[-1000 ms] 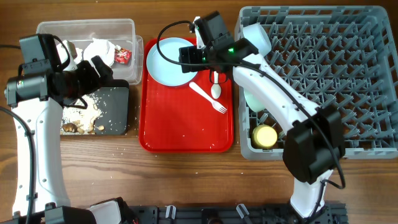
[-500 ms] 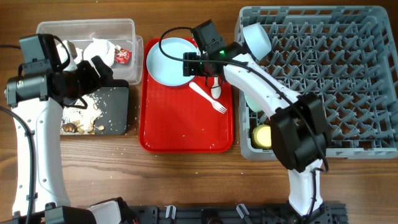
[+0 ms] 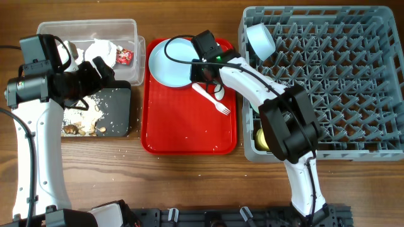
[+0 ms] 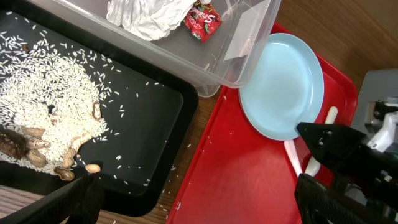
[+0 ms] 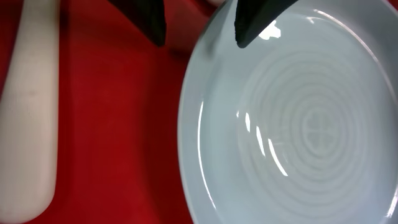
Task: Sort waste into correct bins and load items into the dishwasher rack
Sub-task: 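Reach the right gripper to the light-blue plate and grasp its rim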
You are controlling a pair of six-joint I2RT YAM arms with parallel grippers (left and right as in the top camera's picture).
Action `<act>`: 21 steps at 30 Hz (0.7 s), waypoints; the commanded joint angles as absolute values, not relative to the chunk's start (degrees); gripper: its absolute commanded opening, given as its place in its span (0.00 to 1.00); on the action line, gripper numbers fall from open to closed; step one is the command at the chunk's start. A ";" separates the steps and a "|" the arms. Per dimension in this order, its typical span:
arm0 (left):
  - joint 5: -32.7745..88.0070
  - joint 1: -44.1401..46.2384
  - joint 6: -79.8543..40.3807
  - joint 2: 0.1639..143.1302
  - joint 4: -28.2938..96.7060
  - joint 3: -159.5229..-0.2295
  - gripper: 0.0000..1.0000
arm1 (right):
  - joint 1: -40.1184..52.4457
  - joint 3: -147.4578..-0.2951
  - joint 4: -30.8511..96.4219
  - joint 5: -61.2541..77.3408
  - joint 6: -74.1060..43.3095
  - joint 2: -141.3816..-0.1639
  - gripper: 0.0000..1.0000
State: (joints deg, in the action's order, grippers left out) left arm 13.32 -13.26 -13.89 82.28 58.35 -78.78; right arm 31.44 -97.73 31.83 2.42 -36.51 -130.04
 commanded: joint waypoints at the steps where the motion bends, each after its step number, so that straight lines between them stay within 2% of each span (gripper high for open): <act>1: 13.19 -13.41 -13.93 81.43 58.37 -79.42 1.00 | 31.42 -97.36 30.55 0.78 -40.49 -132.31 0.25; 7: 13.19 -13.41 -13.93 81.43 58.37 -79.42 1.00 | 31.42 -97.38 30.06 -0.23 -41.15 -133.40 0.04; 13: 13.19 -13.41 -13.93 81.43 58.37 -79.42 1.00 | 31.20 -97.89 30.06 -0.30 -40.42 -131.81 0.04; 21: 13.19 -13.41 -13.93 81.43 58.37 -79.42 1.00 | 28.73 -97.93 31.48 -8.99 -32.97 -116.90 0.04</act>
State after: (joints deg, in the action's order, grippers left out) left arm 13.32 -13.26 -13.89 82.28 58.35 -78.78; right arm 29.78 -97.73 31.03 -2.42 -36.67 -126.06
